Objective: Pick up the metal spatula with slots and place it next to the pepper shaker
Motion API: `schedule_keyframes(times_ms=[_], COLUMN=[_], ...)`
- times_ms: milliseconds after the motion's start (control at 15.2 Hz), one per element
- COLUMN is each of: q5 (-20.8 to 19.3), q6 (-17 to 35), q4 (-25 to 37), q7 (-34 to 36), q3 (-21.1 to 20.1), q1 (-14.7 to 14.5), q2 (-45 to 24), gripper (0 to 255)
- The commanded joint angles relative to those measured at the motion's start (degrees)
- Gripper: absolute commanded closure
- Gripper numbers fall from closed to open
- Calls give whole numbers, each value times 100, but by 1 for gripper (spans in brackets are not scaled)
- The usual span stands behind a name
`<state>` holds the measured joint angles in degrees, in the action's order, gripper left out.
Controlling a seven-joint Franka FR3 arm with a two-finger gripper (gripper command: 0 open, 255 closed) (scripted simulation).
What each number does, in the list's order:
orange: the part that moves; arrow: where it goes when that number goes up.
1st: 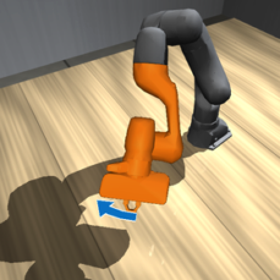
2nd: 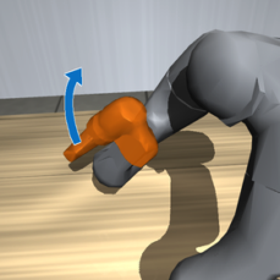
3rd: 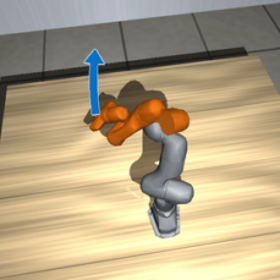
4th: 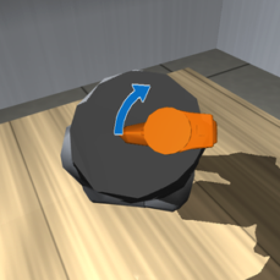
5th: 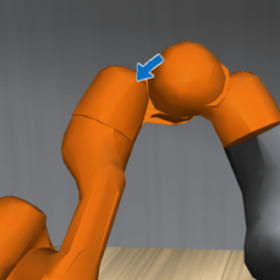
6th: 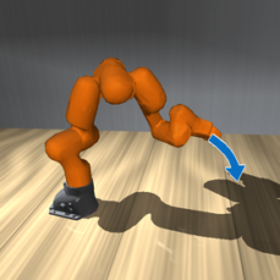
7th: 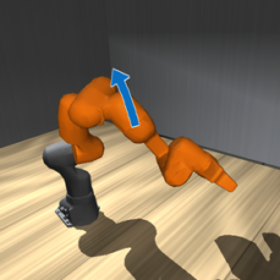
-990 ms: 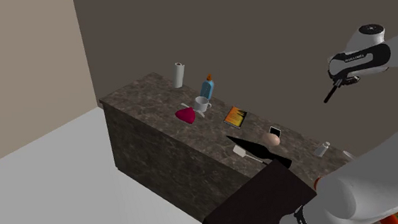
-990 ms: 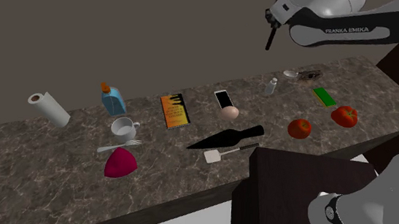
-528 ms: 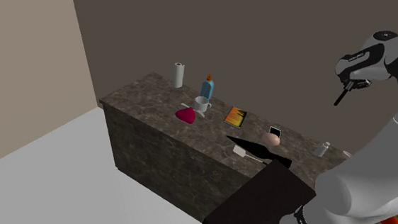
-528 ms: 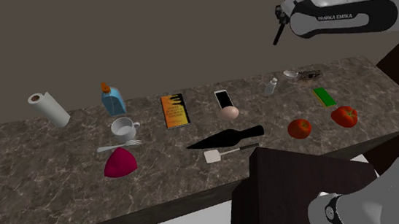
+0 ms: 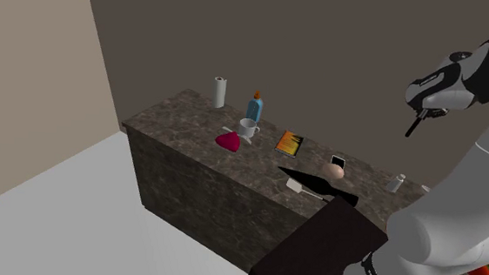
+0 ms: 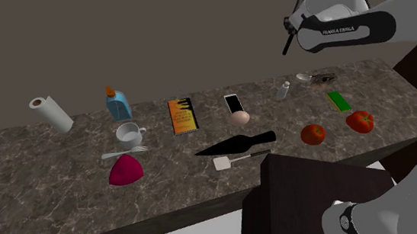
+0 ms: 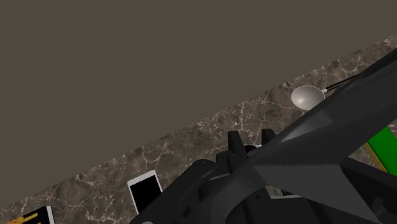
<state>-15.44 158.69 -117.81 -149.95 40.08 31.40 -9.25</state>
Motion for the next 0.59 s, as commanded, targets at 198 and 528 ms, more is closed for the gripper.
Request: schedule_keyframes(times_ms=[198,528], q5=[95,226], q6=[366,724], q4=[-163,-294], q7=[24,14], q3=[-41,-117], q1=[61,155], q2=[-237,-499], gripper=[255,255])
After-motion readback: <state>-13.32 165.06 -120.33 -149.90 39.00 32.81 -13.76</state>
